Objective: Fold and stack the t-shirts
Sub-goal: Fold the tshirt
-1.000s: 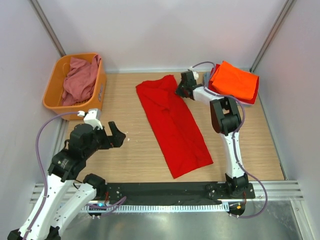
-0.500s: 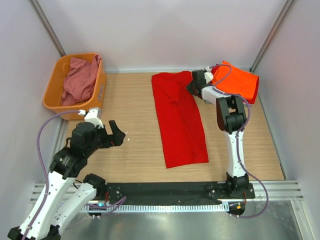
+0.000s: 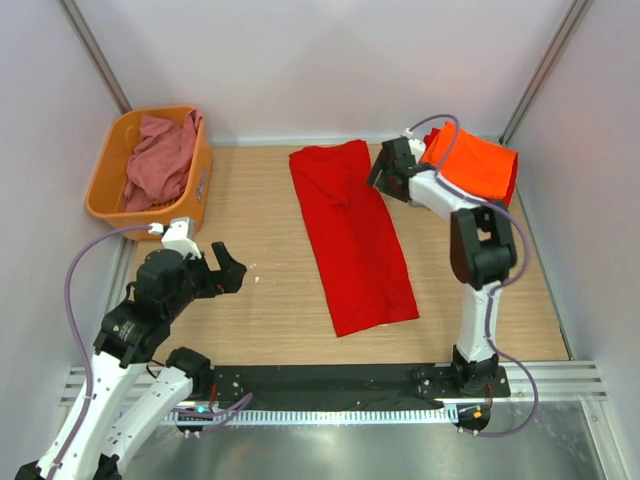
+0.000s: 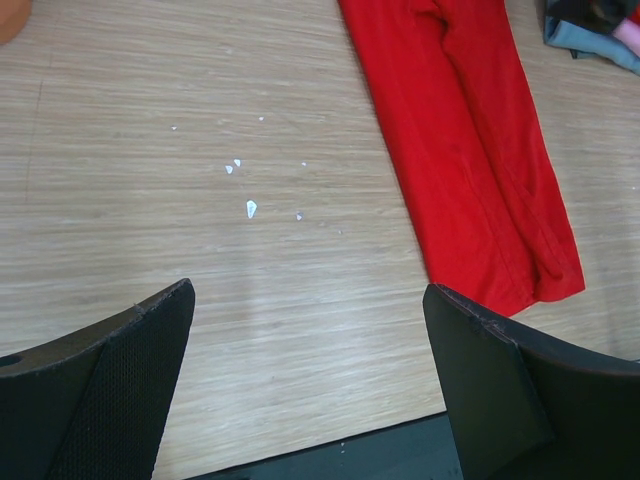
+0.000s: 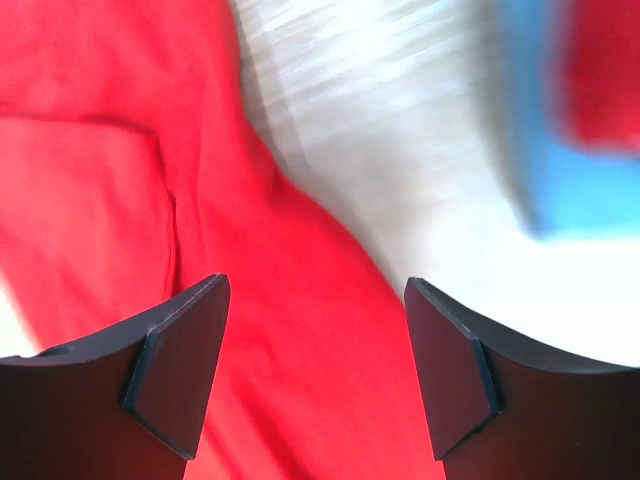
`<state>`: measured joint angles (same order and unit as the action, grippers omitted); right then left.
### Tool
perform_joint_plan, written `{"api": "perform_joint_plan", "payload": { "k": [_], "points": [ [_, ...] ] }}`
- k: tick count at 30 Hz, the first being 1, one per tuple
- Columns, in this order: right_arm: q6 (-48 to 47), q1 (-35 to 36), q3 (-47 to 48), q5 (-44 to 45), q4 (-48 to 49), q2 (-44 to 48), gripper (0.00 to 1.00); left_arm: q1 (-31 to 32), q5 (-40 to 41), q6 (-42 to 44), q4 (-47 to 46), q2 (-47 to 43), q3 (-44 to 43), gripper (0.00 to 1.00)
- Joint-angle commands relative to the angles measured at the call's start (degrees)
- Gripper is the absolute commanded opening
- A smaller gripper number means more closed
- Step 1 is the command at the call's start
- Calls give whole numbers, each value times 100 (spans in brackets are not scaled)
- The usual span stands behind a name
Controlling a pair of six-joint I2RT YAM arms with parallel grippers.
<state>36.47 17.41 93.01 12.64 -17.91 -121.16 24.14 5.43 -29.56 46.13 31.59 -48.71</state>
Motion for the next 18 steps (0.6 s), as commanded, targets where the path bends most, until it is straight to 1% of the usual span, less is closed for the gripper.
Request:
{"api": "perform_joint_plan", "payload": {
  "k": [1,2,3,4,5,6,8,9,10,13,18],
  "points": [
    [-316,25,-972,450,-590,1663,77,3,125,-6,-130,-22,-42,96],
    [-203,69,-1300,406,-669,2345,77,3,168,-14,-113,-22,-42,96],
    [-158,174,-1651,301,-670,2648,76,3,186,-15,-104,-30,-42,96],
    [-114,201,-2359,178,-644,2990,76,3,186,-23,-95,-31,-51,96],
    [-27,245,-2689,-23,-652,3498,75,3,178,-23,-95,-57,-42,96],
    [105,289,-3327,-156,-643,3781,73,3,195,-23,-95,-57,-51,96],
    [202,333,-3841,-437,-678,4178,70,3,213,-23,-95,-83,-42,96],
    [272,359,-4061,-586,-722,4563,69,3,213,-23,-95,-92,-42,96],
    [299,464,-4437,-657,-766,4723,68,3,221,-23,-87,-101,-42,96],
    [439,762,-4992,-676,-959,5391,65,3,230,-23,-95,-127,-42,96],
    [686,1124,-5407,-439,-1425,5928,61,3,248,-32,-87,-189,-33,96]
  ]
}}
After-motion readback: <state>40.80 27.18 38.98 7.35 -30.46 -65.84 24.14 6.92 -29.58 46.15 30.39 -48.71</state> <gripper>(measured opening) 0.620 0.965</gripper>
